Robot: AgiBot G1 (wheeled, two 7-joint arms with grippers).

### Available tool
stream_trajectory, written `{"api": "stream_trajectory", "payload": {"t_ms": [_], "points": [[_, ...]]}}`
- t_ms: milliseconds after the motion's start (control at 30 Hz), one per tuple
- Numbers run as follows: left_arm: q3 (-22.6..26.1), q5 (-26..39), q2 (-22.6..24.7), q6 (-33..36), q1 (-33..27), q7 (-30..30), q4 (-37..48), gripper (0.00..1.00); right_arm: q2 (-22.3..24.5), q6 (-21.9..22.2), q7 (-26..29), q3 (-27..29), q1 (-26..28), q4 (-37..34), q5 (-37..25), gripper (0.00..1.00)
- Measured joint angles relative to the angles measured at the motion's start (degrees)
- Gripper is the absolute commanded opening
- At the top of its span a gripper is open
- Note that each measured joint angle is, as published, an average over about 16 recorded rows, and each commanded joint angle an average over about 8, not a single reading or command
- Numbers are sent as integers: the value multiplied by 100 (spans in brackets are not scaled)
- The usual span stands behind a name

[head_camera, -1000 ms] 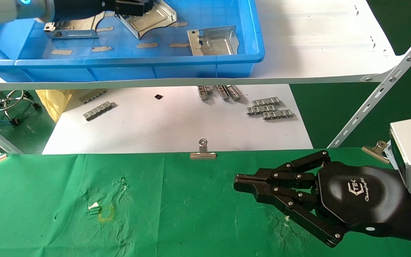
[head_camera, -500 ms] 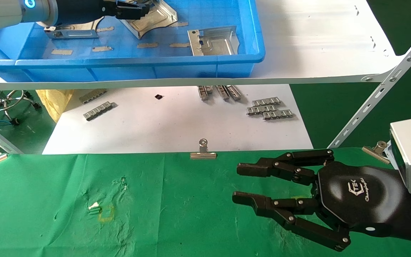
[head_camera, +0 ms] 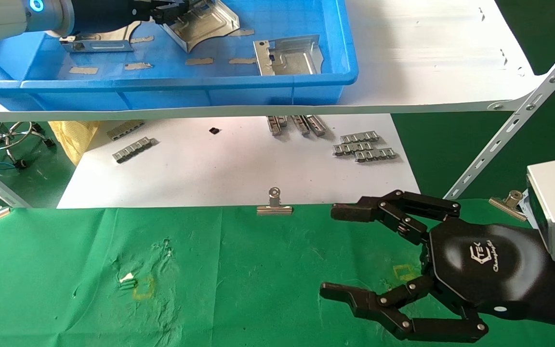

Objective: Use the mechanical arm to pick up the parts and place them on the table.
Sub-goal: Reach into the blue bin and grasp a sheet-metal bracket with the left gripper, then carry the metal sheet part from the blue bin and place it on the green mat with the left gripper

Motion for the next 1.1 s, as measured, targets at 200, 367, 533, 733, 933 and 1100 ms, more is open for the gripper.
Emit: {"api": "stream_trajectory", "payload": {"t_ms": [200, 367, 533, 733, 933, 1100], "points": [[0, 0, -41, 25, -19, -45, -28, 0, 0, 0, 0, 0, 0, 0, 0, 100], [-48, -70, -121, 151, -57, -17, -101, 0, 0, 0, 0, 0, 0, 0, 0, 100], [-112, -169, -272, 578, -102, 170, -249, 0, 0, 0, 0, 0, 0, 0, 0, 100], [-205, -337, -572, 1666, -144, 612, -486, 0, 0, 0, 0, 0, 0, 0, 0, 100], [-287, -521, -931, 3140, -128, 1147, -694, 0, 0, 0, 0, 0, 0, 0, 0, 100], [-354, -767, -1263, 4157, 11, 1524, -915, 0, 0, 0, 0, -1, 0, 0, 0, 100]]}}
